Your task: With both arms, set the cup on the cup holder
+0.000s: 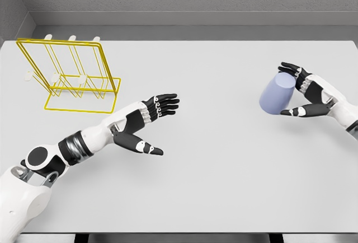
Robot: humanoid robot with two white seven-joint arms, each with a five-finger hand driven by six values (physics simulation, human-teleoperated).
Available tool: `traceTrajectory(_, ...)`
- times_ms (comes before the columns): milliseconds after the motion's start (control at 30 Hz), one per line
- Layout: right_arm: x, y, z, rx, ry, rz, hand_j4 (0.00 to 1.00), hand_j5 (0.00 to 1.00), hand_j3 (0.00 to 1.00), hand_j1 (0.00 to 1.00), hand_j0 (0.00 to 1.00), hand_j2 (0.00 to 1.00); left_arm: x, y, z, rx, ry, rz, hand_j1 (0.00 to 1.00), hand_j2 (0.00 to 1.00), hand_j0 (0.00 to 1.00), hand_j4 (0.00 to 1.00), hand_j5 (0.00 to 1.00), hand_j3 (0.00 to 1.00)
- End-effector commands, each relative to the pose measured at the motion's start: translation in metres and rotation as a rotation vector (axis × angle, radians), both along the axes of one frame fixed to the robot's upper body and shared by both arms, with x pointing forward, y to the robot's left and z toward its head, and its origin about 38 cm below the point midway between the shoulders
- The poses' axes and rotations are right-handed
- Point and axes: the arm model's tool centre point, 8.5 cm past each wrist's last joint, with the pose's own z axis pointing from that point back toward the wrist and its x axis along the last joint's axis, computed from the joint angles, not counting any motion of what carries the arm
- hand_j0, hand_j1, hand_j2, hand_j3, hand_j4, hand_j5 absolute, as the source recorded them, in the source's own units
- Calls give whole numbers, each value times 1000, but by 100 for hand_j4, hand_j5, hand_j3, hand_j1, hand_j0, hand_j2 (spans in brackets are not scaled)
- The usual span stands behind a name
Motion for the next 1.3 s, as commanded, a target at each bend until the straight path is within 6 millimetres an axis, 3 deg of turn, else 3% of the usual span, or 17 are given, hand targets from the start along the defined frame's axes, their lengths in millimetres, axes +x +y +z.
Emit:
traceTrajectory(0,-1,2,-2,1,4,8,100,100,100,100,100,100,0,0,1,-6,2,1,100,100,100,100,100,100)
traceTrajectory(600,-1,4,-6,0,12,8,100,100,100,100,100,100,0,2,0,0,2,2,100,100,100,100,100,100)
traceTrajectory(1267,5,2,5,-10,-15,8,100,100,100,100,100,100,0,3,0,3,3,2,100,100,100,100,100,100)
